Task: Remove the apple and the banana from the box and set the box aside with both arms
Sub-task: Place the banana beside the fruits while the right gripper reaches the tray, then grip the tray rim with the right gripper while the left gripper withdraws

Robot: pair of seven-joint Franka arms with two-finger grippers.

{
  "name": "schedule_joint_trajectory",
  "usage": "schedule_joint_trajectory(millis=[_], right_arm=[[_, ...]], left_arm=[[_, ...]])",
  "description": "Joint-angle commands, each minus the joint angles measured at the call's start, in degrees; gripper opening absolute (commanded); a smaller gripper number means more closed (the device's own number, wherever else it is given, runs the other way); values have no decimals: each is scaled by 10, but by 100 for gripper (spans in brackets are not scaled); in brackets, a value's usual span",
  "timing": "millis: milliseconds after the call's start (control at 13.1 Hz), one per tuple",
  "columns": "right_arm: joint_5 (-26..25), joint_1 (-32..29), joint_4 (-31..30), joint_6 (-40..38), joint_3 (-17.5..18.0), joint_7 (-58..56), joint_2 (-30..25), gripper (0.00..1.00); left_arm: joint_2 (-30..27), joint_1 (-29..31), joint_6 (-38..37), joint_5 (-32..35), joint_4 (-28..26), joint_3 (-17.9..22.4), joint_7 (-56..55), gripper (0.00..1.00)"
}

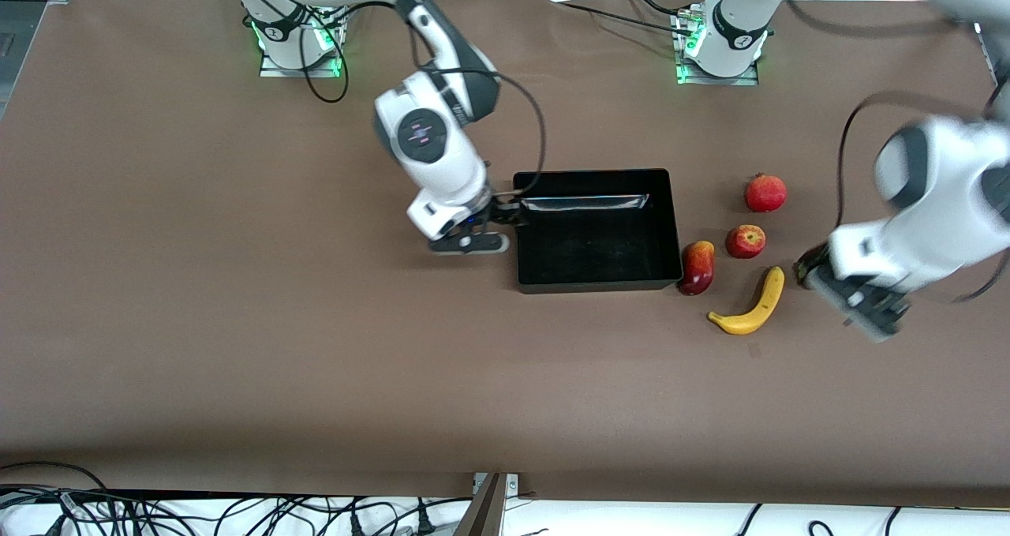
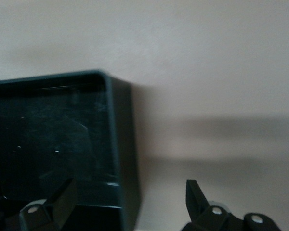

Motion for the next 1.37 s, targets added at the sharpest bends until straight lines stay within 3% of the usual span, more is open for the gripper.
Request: schedule_joint_trajectory(millis=[0,76,152,305,381,610,762,990,1295], right_arm=[[5,35,14,37,-9,21,37,86],[6,42,14,57,-10,21,56,65],[4,42,12,66,-10,20,71,51],[4,45,11,67,-10,19,82,5],[4,44,11,63,-10,16,80,0],[4,36,11,40,-17,9,69,0],[4,34,5,-38,-54,-41,31,0],[9,23,-41,-148,-152,-168,-44,0],[12,-8,-111,-191,-300,-408,-77,0]], left_arm=[[-141,-10,-113,-7,-34,-1,-87,100],[-180,-10,-151,-28,-34,-2,-122,100],[-210,-9,-193,-43,-34,-2,-172,100],[-241,-7,-262,-71,-26,-2,-290,100],[-251,-8,-271,-71,-27,-2,-332,100],[-255,-7,-275,-72,-30,-6,-356,100],[-257,-7,-276,-73,-26,-5,-361,100],[-259,0,-278,-73,-26,6,-360,100],[-252,0,-288,-72,-2,3,-354,100]])
